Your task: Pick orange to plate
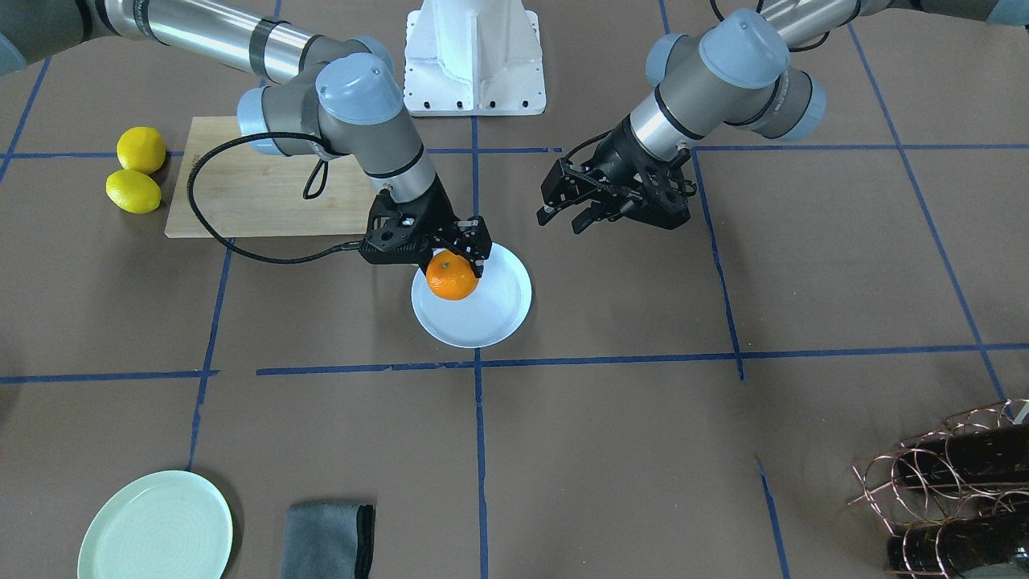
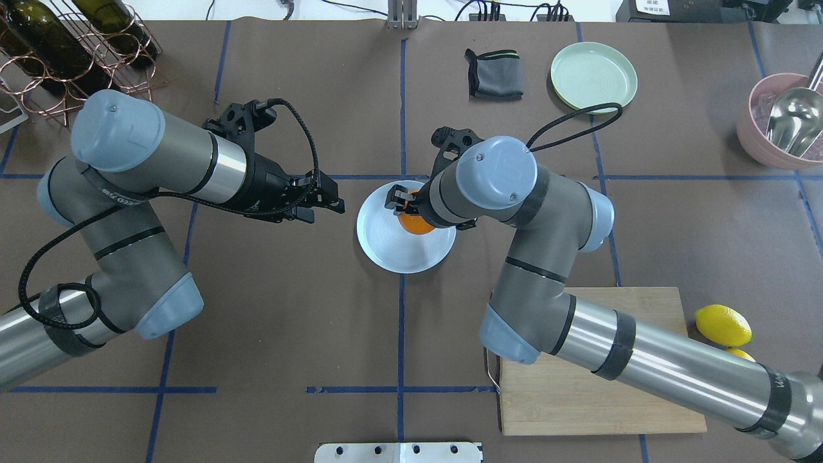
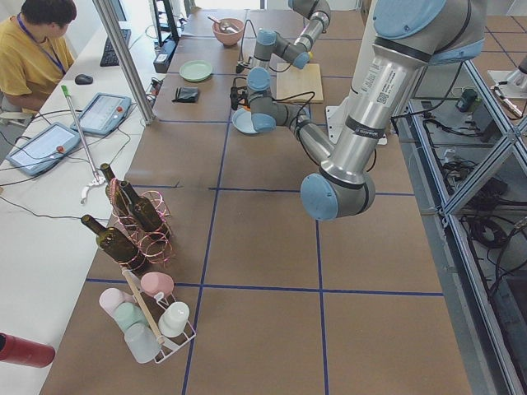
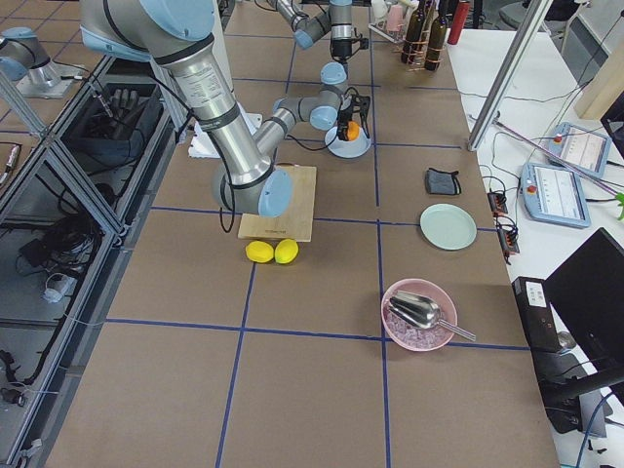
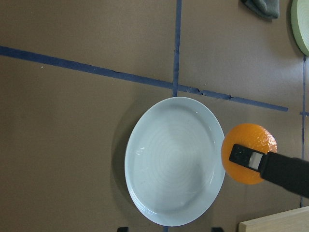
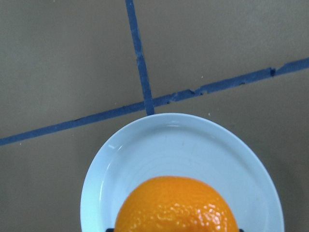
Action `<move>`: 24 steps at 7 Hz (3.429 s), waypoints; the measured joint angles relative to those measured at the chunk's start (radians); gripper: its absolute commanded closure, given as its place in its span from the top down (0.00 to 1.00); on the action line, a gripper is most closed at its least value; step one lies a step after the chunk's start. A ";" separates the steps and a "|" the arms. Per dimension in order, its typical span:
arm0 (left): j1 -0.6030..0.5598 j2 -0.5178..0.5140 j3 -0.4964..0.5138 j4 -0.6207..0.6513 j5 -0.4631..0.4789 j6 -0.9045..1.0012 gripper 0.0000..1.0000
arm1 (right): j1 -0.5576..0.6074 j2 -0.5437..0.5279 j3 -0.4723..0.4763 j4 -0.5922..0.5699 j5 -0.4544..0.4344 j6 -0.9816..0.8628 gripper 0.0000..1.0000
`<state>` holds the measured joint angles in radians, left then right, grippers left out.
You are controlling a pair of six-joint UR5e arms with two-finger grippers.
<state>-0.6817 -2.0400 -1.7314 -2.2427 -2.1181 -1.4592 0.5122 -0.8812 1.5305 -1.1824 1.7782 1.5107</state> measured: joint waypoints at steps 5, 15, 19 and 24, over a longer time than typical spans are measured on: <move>0.002 0.001 0.007 0.000 0.003 -0.001 0.66 | -0.037 0.058 -0.087 -0.069 -0.093 0.005 0.28; 0.000 0.003 0.007 0.000 0.003 -0.001 0.66 | -0.020 0.013 0.048 -0.153 -0.075 -0.035 1.00; -0.038 0.061 0.007 0.009 -0.005 0.072 0.64 | 0.288 -0.366 0.388 -0.227 0.255 -0.422 1.00; -0.236 0.272 -0.063 0.168 -0.024 0.597 0.95 | 0.863 -0.583 0.249 -0.405 0.506 -1.429 1.00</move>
<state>-0.9179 -1.7676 -1.7943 -2.0743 -2.1424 -0.8621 1.3752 -1.4637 1.7794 -1.5873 2.2839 0.0815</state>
